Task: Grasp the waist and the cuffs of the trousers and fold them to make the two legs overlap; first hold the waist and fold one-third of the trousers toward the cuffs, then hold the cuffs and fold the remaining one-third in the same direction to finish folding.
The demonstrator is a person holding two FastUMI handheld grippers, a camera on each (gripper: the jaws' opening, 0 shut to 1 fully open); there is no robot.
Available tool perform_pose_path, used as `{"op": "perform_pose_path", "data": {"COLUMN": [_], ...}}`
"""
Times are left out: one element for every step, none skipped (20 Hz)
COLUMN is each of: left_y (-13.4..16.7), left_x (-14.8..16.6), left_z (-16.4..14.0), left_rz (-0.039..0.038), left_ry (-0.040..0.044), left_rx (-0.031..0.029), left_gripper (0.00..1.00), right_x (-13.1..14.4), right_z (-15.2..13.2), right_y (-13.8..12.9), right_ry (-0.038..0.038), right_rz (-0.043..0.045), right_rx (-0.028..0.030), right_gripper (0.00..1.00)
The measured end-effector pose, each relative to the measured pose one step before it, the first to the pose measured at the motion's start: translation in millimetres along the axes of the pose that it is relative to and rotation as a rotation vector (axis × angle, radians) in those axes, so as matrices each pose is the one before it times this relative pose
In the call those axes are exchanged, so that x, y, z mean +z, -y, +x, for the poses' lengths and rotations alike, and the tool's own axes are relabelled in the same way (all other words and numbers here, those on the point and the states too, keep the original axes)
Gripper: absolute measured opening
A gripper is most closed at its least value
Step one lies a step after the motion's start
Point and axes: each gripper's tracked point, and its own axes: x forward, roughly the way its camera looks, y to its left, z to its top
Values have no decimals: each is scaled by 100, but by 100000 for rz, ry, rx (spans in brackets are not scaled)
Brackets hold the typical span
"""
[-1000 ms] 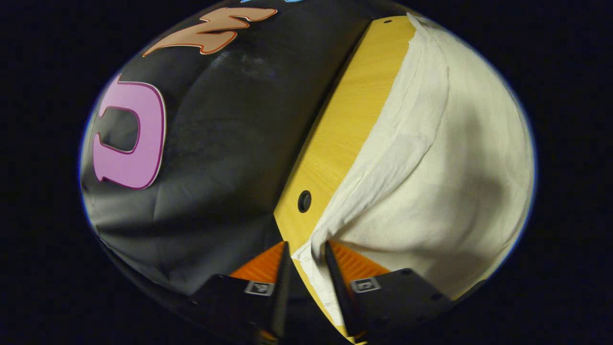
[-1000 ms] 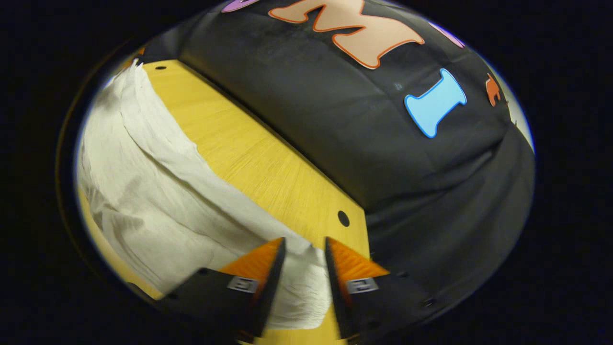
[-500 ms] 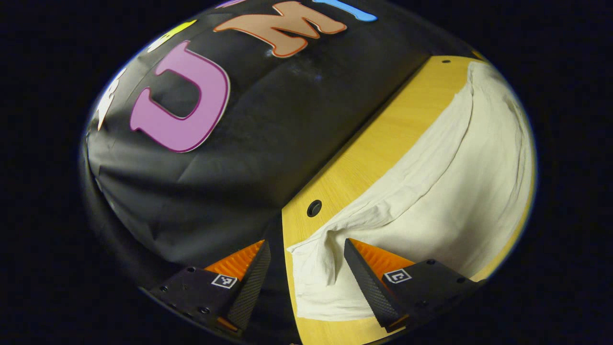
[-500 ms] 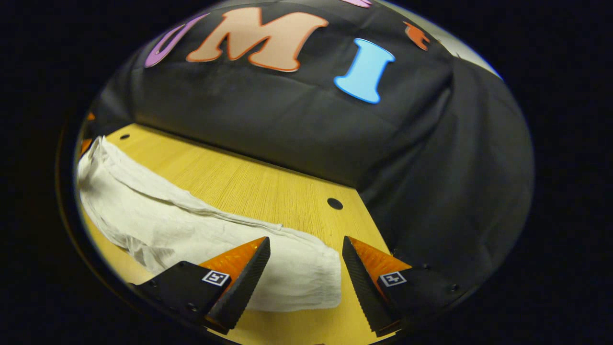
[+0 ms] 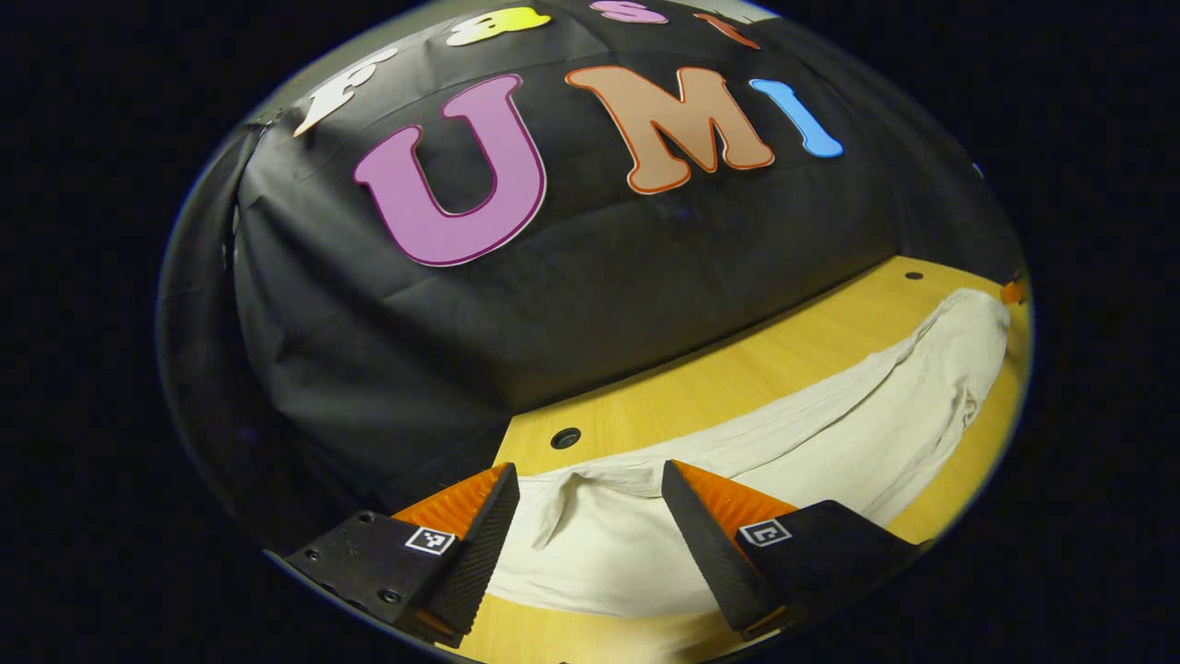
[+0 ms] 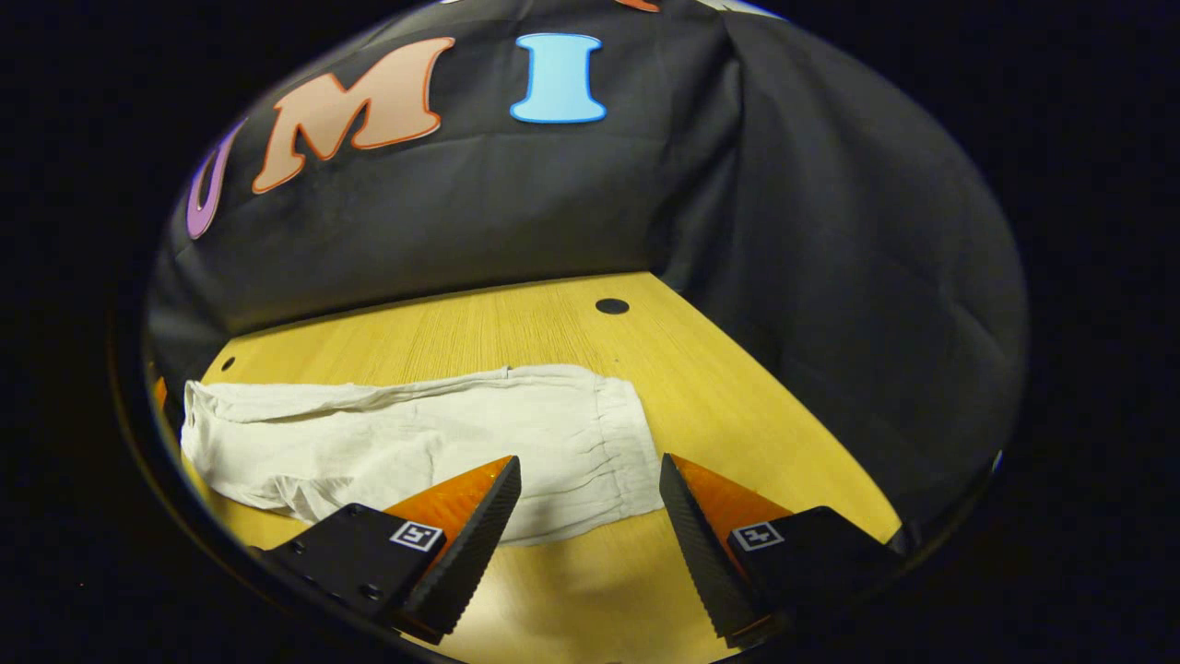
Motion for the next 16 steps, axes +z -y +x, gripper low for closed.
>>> {"op": "perform_pose_path", "data": {"left_y": [67, -43, -37, -96, -267, -90, 61, -3, 35, 11, 161, 93, 136, 121, 128, 195], "left_x": [-113, -214, -286, -193, -196, -136, -200, -183, -310, -279, -200, -251, -185, 27, -116, -28], "left_z": [-247, -287, -225, -239, -193, -218, -124, -197, -275, -167, -125, -89, -127, -164, -37, -68], "left_rz": [-1657, -190, 605, 788, 756, 160, -219, -494, -358, -290, -333, -475, -264, -65, -51, -57], "left_ry": [-309, -575, -673, -598, -376, -423, -500, -348, -646, -693, -579, -825, -701, -164, -18, -8], "left_rx": [-217, -73, 253, 319, 571, 220, 11, 26, 150, 239, -24, -296, -28, -138, -130, -213], "left_gripper": [95, 96, 95, 95, 96, 96, 95, 95, 95, 96, 96, 96, 96, 96, 96, 96], "right_x": [-581, -492, -429, -363, -374, -387, -342, -261, -334, -165, -268, -75, -464, -210, 528, -575], "right_z": [75, 250, 211, 344, 239, 328, 312, 395, 380, 496, 448, 421, 430, 38, 443, 67], "right_y": [-45, 340, 420, 465, 405, 117, 109, 28, -52, -30, -92, -179, -62, -26, 76, 751], "right_ry": [-1676, -1878, -1844, -1783, -1709, -1898, -1687, -1732, -1460, -929, -856, -842, -2023, -1932, 2461, -2811], "right_rz": [4978, 4954, 4307, 3952, 4314, 4627, 4730, 4584, 3692, 3043, 2524, 2226, 1427, 203, -1201, -3103], "right_rx": [-536, -1438, -1775, -2040, -1890, -1131, -772, -460, -277, -176, -149, 432, -358, -38, -715, -3260], "right_gripper": [100, 100, 100, 99, 96, 96, 96, 96, 92, 96, 96, 92, 96, 92, 96, 93]}}
